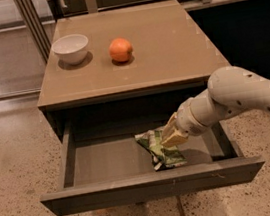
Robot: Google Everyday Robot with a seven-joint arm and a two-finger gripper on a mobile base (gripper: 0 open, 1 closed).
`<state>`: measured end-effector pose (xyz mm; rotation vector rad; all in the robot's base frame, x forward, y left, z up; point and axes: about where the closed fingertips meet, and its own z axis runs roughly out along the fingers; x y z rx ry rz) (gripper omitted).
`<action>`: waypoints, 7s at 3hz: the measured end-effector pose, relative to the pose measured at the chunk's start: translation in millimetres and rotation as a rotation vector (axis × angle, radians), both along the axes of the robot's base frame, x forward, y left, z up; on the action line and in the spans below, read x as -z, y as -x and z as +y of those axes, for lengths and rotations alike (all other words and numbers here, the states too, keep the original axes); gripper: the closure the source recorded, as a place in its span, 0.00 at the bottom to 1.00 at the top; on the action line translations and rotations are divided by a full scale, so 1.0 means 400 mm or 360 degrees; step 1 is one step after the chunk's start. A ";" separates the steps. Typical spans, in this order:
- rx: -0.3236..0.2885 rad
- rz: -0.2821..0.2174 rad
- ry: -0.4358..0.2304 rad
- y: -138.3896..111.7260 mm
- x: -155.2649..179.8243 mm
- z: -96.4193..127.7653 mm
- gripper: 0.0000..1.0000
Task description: Pick green jalapeno chip bag from top drawer and place on counter
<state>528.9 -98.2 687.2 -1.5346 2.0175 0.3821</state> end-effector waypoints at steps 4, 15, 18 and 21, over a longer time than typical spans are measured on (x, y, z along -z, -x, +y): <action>0.0028 -0.0030 -0.0114 -0.004 -0.060 0.040 0.59; 0.0108 0.0075 -0.0194 -0.038 0.166 0.033 1.00; 0.0058 0.0102 -0.0161 -0.051 -0.064 0.119 1.00; 0.0072 0.0093 -0.0162 -0.055 -0.252 0.154 1.00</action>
Offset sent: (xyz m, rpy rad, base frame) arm 0.0029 0.0061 0.0402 -0.0398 -0.0266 -0.0016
